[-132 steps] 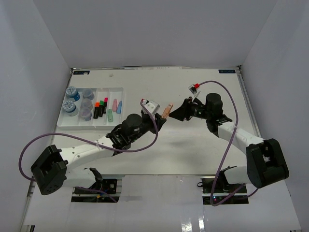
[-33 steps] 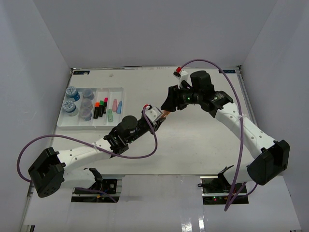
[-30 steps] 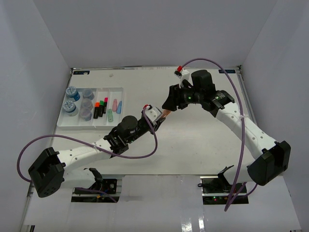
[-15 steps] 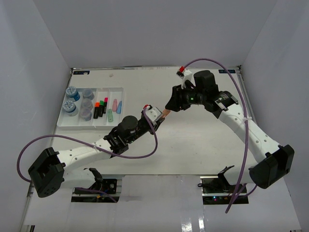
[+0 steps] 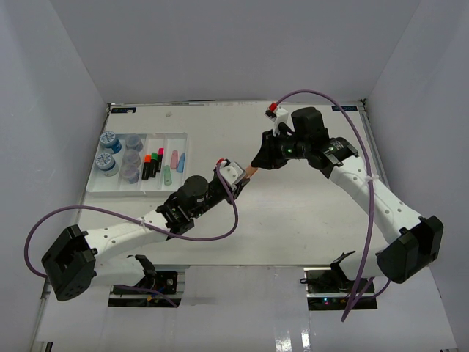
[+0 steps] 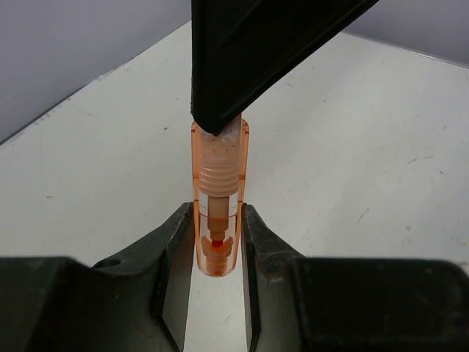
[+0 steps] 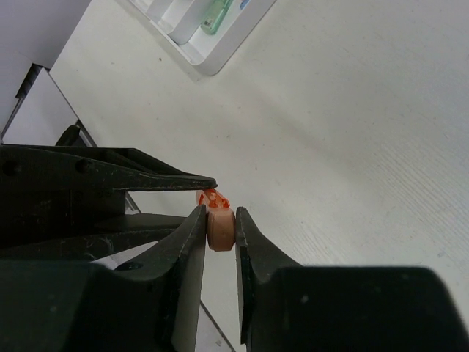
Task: Sort the stationery into containers
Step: Close the pen cap on the pen.
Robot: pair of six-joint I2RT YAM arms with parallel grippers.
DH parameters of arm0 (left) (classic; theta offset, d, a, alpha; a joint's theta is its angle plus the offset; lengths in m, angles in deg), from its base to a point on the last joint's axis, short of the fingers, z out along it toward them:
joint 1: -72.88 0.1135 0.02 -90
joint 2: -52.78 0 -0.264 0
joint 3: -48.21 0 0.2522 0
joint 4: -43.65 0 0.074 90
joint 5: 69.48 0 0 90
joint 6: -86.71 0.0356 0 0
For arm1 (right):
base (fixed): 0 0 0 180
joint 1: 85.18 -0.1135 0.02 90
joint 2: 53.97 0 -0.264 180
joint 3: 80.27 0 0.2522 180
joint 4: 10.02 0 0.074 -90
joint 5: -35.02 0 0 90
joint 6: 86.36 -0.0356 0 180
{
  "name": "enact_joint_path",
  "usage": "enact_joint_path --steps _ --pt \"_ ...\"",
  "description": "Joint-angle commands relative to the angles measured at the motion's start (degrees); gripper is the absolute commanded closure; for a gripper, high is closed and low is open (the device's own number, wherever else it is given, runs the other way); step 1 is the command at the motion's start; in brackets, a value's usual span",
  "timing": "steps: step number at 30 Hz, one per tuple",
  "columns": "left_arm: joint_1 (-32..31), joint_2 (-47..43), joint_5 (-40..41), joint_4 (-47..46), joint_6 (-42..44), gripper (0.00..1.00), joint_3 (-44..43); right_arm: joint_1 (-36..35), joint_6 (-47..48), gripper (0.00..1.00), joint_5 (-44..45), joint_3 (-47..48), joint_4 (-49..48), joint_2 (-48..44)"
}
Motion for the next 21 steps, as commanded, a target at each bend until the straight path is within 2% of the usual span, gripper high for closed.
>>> enact_joint_path --steps 1,6,21 --pt "0.10 -2.27 -1.02 -0.43 -0.50 0.73 -0.23 0.15 0.59 0.79 -1.39 -0.04 -1.06 0.31" --pt "0.10 -2.27 -1.38 -0.52 -0.15 0.73 -0.14 0.06 0.06 0.91 -3.23 -0.92 -1.76 0.05" --pt "0.10 -3.59 -3.48 -2.89 -0.94 0.73 -0.93 -0.55 -0.56 0.92 -3.33 -5.23 -1.24 0.05"
